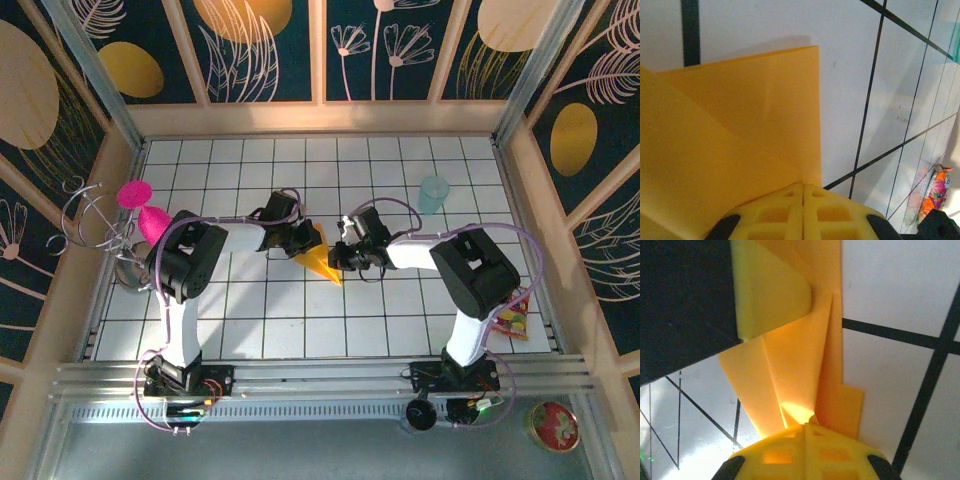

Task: Fold a paper plane with a square sheet of paper (pick it up from the middle)
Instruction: Fourth fold the wing at the center of the table.

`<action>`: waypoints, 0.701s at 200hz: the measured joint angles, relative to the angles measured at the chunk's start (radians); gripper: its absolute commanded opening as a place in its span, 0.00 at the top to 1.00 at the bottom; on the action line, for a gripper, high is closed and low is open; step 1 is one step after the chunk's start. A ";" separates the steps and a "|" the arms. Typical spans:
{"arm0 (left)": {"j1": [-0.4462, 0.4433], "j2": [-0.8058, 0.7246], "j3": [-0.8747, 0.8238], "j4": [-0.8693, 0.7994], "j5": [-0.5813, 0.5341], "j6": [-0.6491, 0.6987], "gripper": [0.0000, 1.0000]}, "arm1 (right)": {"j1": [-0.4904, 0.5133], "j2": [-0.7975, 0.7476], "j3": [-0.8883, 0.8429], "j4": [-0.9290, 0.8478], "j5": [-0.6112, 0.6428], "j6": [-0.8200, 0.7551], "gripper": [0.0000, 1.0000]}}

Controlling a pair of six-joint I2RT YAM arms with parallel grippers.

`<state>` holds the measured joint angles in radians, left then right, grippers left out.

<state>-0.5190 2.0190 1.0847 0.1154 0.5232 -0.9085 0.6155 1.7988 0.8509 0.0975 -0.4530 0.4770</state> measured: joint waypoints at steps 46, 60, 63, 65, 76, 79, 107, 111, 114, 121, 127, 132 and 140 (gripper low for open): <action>0.000 -0.016 -0.002 -0.001 -0.012 0.004 0.91 | 0.000 0.002 0.000 -0.004 0.016 0.000 1.00; 0.000 -0.049 -0.016 0.000 -0.023 0.006 0.92 | 0.000 0.004 0.000 -0.006 0.019 0.000 1.00; 0.000 -0.058 -0.021 0.000 -0.027 0.007 0.92 | 0.000 0.005 0.000 -0.006 0.019 0.000 1.00; 0.000 -0.062 -0.024 0.000 -0.027 0.007 0.92 | 0.000 0.005 0.000 -0.006 0.019 0.000 1.00; 0.000 -0.098 -0.047 0.009 -0.031 0.006 0.94 | 0.000 0.005 0.000 -0.006 0.019 0.000 1.00; 0.000 -0.107 -0.054 0.012 -0.030 0.005 0.94 | 0.000 0.005 0.000 -0.007 0.019 0.000 1.00; -0.005 -0.141 -0.110 0.047 -0.025 -0.010 0.98 | 0.000 0.005 0.000 -0.007 0.019 0.000 1.00; -0.007 -0.141 -0.117 0.051 -0.025 -0.011 0.98 | 0.000 0.005 0.000 -0.007 0.019 0.000 1.00; -0.010 -0.140 -0.123 0.053 -0.024 -0.013 0.98 | 0.000 0.005 0.000 -0.007 0.019 0.000 1.00; -0.014 -0.140 -0.134 0.053 -0.021 -0.015 0.98 | 0.000 0.005 0.000 -0.007 0.019 0.000 1.00; -0.019 -0.140 -0.140 0.053 -0.018 -0.016 0.98 | 0.000 0.005 0.001 -0.008 0.019 0.000 1.00; -0.024 -0.139 -0.142 0.053 -0.014 -0.017 0.99 | 0.000 0.005 0.001 -0.008 0.019 0.000 1.00; -0.032 -0.137 -0.142 0.055 -0.010 -0.017 0.99 | 0.000 0.005 0.001 -0.008 0.019 0.000 1.00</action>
<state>-0.5507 1.8824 0.9428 0.1703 0.5137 -0.9257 0.6155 1.8038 0.8520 0.0895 -0.4335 0.4774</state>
